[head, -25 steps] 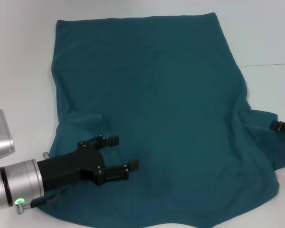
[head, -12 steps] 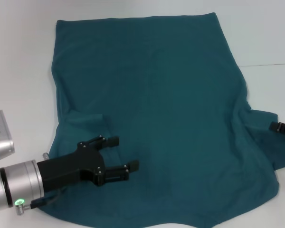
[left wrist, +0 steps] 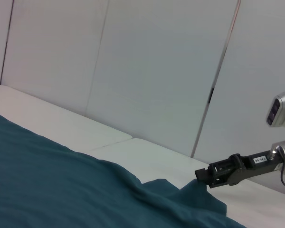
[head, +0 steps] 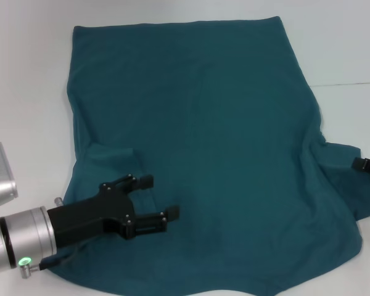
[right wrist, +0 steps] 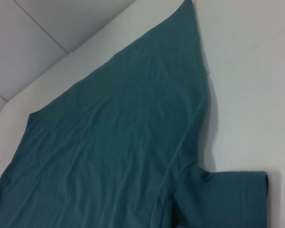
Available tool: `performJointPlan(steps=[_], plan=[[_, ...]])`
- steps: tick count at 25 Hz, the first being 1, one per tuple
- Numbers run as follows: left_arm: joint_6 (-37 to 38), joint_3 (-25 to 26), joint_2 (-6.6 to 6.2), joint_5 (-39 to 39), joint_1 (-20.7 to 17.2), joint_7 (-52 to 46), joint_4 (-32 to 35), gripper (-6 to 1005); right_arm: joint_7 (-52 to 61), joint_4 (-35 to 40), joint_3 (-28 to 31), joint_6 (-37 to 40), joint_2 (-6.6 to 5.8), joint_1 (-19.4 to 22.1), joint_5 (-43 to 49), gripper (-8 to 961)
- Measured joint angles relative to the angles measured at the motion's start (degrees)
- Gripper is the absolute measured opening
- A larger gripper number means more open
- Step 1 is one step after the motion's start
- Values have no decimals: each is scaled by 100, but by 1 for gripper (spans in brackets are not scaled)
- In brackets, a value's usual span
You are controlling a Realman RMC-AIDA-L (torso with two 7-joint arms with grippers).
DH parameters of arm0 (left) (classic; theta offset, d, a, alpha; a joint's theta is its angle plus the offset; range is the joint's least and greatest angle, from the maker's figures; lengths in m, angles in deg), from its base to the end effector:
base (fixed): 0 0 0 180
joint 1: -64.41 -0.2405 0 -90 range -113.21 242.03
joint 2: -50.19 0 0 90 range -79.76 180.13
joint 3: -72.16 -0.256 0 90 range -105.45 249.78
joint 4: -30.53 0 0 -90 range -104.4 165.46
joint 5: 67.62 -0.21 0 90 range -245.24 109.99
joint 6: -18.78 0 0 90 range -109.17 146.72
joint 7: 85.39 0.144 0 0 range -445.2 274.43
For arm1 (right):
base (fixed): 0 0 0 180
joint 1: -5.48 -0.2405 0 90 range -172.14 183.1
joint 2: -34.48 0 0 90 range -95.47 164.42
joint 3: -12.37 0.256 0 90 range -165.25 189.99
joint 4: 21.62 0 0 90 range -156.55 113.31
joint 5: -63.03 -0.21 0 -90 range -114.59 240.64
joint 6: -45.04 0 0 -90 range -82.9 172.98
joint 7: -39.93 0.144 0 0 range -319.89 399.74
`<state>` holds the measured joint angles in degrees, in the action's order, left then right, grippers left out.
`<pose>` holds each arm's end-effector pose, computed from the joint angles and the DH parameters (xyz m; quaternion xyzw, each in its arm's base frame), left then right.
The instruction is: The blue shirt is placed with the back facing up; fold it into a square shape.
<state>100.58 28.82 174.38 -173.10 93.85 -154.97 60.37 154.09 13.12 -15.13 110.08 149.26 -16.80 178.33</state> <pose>-0.2484 0.3193 -0.0552 -0.9182 -0.2165 -0.2966 0.1483 0.3862 0.3255 0.0645 -0.6771 0.6031 0.2631 0.3296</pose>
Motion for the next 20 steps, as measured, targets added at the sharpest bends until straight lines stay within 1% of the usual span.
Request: performJointPlan(steps=[5, 12, 15, 20], plan=[[3, 45, -8, 1, -9, -3, 3, 947, -85, -46, 77, -4, 6, -4, -46, 627], [3, 45, -9, 1, -18, -3, 4, 947, -324, -170, 364, 0, 35, -10, -130, 300], [3, 45, -9, 1, -18, -3, 4, 947, -518, -298, 462, 11, 35, 13, -332, 162], [2, 45, -9, 1, -18, -43, 4, 947, -667, -443, 501, 2, 25, 38, -516, 26]])
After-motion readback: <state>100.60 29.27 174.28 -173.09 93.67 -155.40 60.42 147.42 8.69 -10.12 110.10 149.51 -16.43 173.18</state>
